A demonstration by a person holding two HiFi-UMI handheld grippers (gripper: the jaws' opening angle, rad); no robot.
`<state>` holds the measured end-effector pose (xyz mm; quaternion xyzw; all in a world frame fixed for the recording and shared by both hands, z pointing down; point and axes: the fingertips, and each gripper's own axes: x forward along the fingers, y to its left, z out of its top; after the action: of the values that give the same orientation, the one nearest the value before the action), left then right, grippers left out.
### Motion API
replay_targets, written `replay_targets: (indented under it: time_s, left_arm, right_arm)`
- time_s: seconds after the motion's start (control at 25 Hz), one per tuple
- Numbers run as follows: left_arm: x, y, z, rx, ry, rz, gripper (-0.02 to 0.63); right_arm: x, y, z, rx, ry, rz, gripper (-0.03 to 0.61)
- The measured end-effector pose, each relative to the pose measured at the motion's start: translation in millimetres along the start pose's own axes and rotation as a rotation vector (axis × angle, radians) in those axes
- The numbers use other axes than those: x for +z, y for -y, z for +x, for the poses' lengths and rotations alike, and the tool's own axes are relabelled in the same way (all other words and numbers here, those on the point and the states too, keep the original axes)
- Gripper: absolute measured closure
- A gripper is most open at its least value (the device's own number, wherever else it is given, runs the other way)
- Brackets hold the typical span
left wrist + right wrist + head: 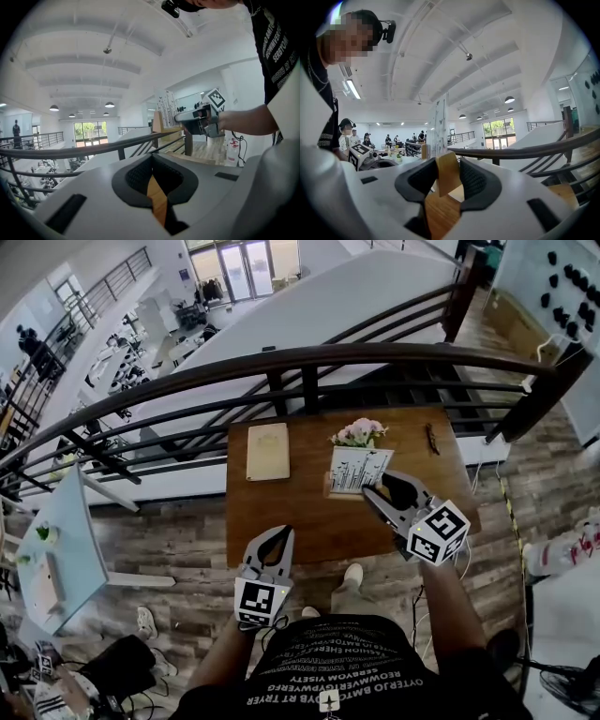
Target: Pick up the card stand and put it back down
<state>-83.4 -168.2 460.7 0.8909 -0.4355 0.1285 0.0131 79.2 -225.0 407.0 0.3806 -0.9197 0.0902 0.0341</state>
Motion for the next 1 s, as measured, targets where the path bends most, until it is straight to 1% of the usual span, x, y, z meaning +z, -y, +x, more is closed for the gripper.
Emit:
replay_targets:
  time_s: [0.2,0.36,0.52,0.88,1.0]
  left_arm:
    - [-1.9,-1.1,8.6,0.008,0.004,-0.014,0.591]
    - [0.0,-9.7,12.8,0.014,-0.009,-0.021,0.591]
    - [3.5,-17.5,17.3,0.028,-0.004,-0.029,0.591]
    - [10.3,-22.2,27.1,0.044,0.022,-0.03,0.591]
    - [8.4,-22.7,30.8,0.049,0.012,-0.042,0.591]
  right_arm:
    - [-13.2,9.3,6.3,0.005,-0.017,0.013,0.416]
    - [-21.9,11.2,17.4,0.014,-0.034,0.031,0.416]
    - [-29.6,13.2,26.6,0.027,-0.05,0.042,0.416]
    - [-58.7,26.4,34.1,0.022,-0.089,0.071,0.417]
    - [-66.9,30.9,36.3,0.023,-0.097,0.076,0.417]
